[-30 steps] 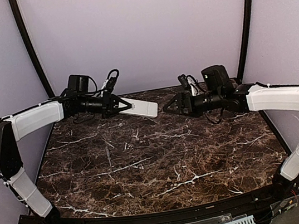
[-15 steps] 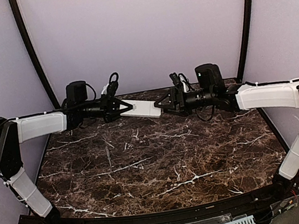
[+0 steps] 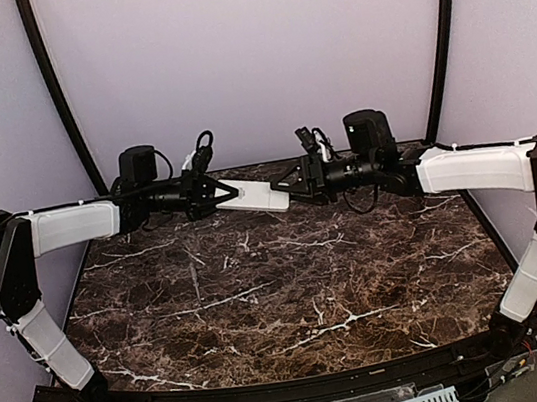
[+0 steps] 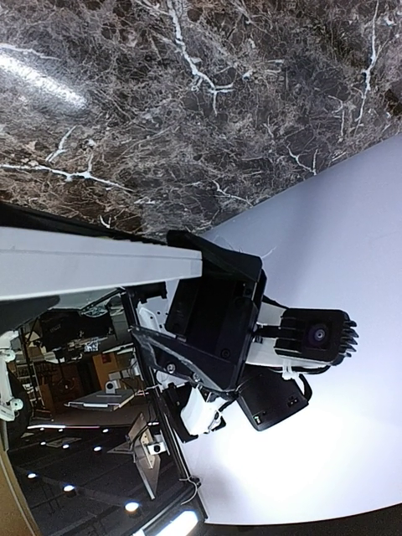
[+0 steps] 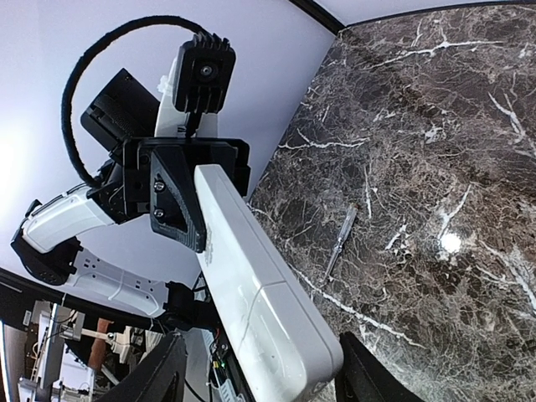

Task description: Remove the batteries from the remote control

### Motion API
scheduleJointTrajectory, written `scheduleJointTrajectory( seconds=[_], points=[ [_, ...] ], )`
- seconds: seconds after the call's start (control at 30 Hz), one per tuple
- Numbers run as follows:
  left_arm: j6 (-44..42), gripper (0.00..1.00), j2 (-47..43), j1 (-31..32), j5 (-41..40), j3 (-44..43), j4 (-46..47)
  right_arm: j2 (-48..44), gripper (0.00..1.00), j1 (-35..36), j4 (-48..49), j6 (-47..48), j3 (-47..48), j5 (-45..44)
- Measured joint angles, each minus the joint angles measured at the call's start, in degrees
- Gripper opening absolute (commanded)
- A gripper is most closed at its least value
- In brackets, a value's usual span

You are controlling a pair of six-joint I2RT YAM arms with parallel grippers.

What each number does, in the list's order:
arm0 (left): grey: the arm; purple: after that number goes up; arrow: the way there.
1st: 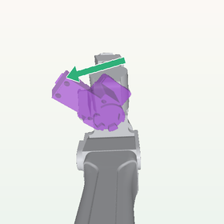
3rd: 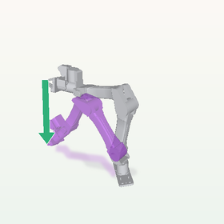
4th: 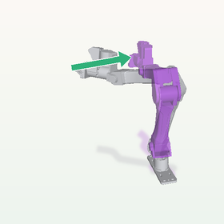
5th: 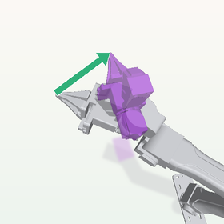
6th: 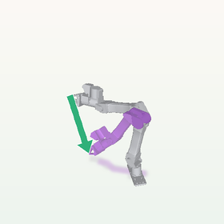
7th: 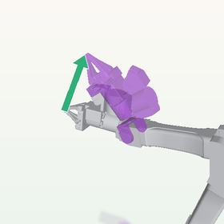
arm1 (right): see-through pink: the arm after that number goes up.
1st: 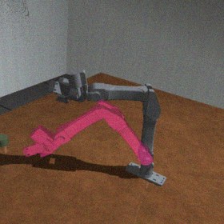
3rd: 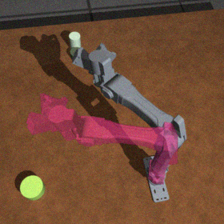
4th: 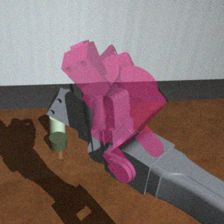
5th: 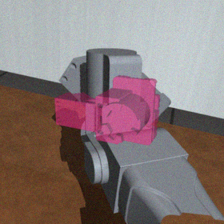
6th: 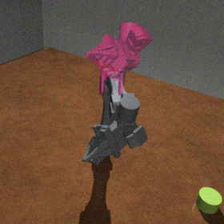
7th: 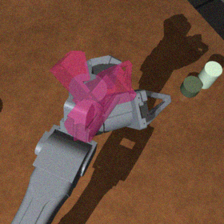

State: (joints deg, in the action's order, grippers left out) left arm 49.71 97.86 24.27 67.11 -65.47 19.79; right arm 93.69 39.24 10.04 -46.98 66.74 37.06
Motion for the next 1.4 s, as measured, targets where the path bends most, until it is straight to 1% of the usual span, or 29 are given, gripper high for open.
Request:
scheduleJointTrajectory(
  seconds=[0.4, 0.87, 1.1, 1.3, 1.37, 1.4],
  points=[
    [-3.52, 0.0, 0.0, 0.15, -0.02, 0.0, -3.43, 2.47, 0.44, 0.63, -0.61, -0.31, 0.87, 0.46],
    [-6.08, 0.0, 0.0, 0.37, -0.31, 0.0, -6.29, 3.98, 0.42, 0.81, -0.33, -0.52, 1.11, 0.87],
    [-9.92, 0.0, 0.0, 0.57, -1.03, -0.83, -10.88, 5.27, 0.38, 0.98, -0.61, -0.9, 1.79, 0.87],
    [-11.52, 0.0, 0.0, 0.61, -1.42, -1.09, -12.48, 5.64, 0.36, 1.01, -0.76, -1.36, 1.81, 0.85],
    [-11.72, 0.0, 0.0, 0.61, -1.49, -1.14, -12.68, 5.64, 0.34, 1.01, -0.81, -1.49, 1.81, 0.85],
    [-11.85, 0.0, -0.04, 0.61, -1.51, -1.14, -12.76, 5.64, 0.32, 1.01, -0.85, -1.6, 1.81, 0.85]
  ],
)
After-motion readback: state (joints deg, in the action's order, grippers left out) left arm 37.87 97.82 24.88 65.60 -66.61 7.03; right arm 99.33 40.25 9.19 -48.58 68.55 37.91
